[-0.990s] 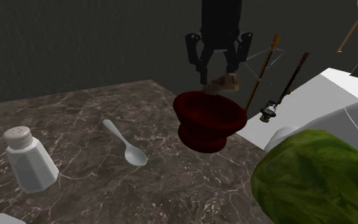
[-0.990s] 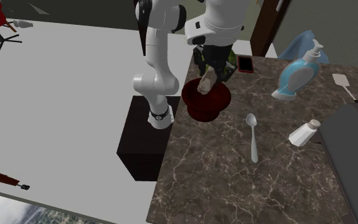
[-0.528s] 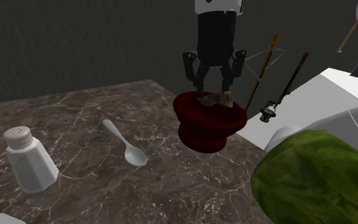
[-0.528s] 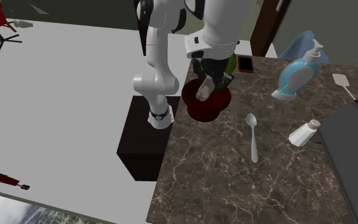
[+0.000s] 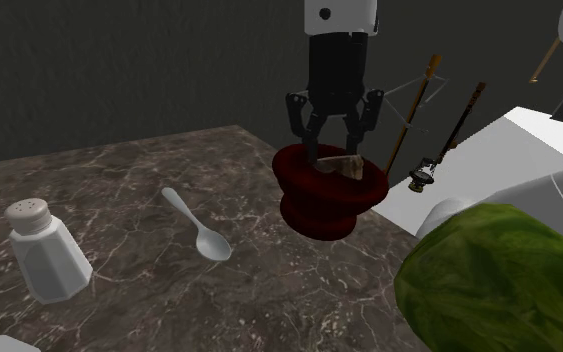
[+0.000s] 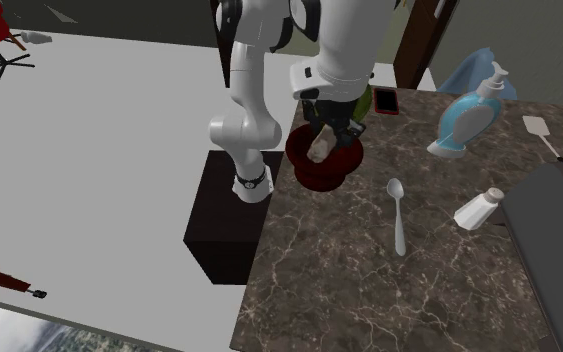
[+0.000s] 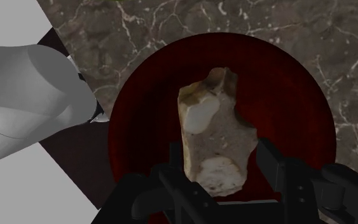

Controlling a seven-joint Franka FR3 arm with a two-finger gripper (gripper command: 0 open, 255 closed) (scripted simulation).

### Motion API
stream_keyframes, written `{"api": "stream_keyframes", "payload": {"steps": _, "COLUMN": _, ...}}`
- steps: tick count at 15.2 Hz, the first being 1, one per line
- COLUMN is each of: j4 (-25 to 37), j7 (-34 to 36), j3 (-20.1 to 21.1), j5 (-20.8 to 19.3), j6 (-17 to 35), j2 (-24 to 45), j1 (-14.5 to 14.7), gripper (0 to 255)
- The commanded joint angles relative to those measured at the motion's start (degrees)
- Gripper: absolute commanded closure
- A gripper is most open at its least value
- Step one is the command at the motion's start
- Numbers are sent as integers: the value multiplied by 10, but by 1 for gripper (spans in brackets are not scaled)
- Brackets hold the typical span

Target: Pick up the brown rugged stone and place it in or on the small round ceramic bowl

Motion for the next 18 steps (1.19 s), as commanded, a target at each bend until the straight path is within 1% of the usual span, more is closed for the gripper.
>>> {"api": "stream_keyframes", "payload": {"steps": 1, "j4": 0, "j7": 0, "j3": 0, "j5": 0, "j6": 0, "j2": 0, "j1": 0, "gripper": 255}}
{"api": "stream_keyframes", "payload": {"steps": 2, "j4": 0, "j7": 0, "j3": 0, "j5": 0, "j6": 0, "j2": 0, "j1": 0, "gripper": 0}}
{"api": "stream_keyframes", "payload": {"steps": 7, "j4": 0, "j7": 0, "j3": 0, "j5": 0, "j6": 0, "j2": 0, "j1": 0, "gripper": 0}}
{"api": "stream_keyframes", "payload": {"steps": 11, "j4": 115, "j7": 20, "j3": 0, "j5": -14, "j6": -57, "j2": 58, "j1": -12, "gripper": 0}}
{"api": "stream_keyframes", "payload": {"steps": 18, "j4": 115, "j7": 20, "j3": 0, "j5": -14, "j6": -57, "j2": 58, "j1": -12, "gripper": 0}}
